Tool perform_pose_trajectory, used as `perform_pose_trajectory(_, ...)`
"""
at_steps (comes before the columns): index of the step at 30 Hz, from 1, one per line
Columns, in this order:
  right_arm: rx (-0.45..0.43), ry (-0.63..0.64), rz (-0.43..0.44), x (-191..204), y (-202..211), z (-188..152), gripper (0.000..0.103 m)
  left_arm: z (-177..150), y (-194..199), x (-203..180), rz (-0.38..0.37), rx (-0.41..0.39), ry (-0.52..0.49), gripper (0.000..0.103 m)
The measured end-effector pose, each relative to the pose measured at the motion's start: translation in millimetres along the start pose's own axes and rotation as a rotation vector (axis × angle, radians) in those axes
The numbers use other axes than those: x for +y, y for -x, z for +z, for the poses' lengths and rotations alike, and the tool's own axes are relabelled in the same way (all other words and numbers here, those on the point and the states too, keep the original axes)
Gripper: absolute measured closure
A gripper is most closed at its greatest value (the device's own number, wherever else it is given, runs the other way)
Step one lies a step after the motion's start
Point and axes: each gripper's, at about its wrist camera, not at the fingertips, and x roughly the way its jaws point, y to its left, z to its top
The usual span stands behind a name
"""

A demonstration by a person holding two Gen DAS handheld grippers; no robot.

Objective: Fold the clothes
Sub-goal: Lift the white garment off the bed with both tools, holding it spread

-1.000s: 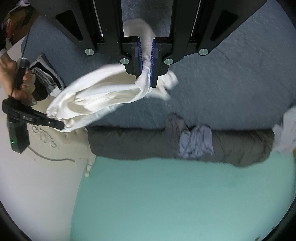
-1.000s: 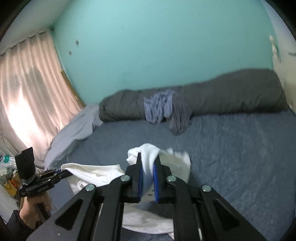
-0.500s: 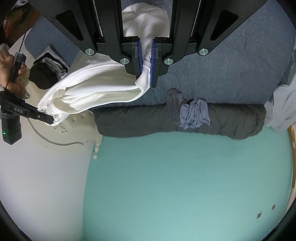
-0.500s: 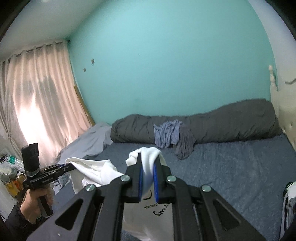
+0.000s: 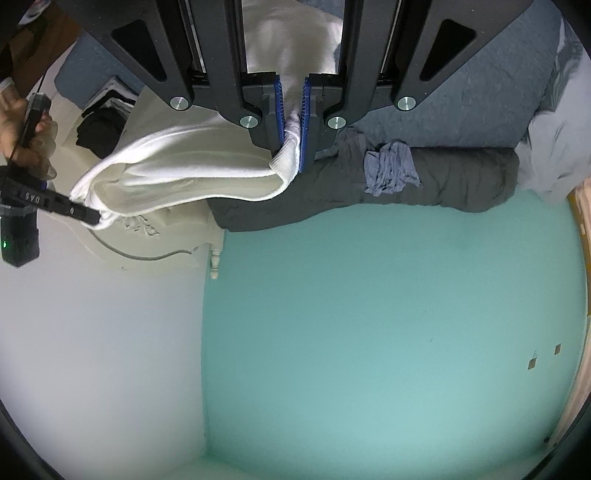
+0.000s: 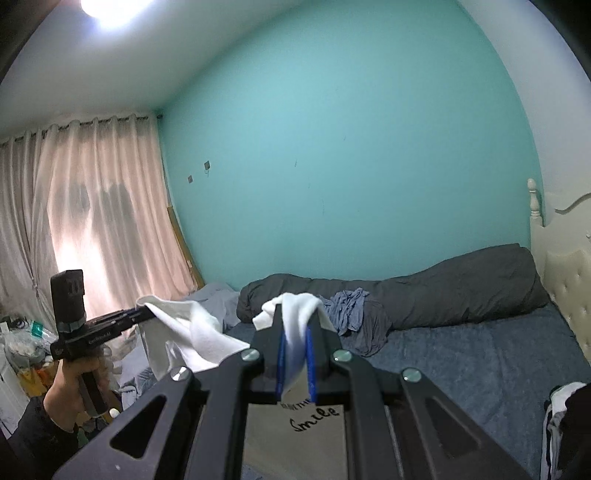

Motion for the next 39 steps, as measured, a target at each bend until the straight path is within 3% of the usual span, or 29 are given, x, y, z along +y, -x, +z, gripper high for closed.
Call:
perform_pose_trajectory(5,0.052,-0.041,-0.018,-7,1,-43,0.094,-25,-2,-10,-0.017,0.041,0.003,0.096)
perform_pose_trajectory(22,0.348,-0.300,-0.045,-99,-69,-255,0.094,-201,-106,-23,-0.072,0.305,0.017,0.096)
perform_pose_trajectory(31,0.440,-0.407,-0.082,-142,-93,-326,0.094,-255,-135,-20,-0.081,0.383,0.029,0.096)
perform_pose_trajectory(39,0.479,-0.455,-0.094,-156,-106,-348,0.091,-273,-148,-16,-0.094,0.416,0.039,0.096)
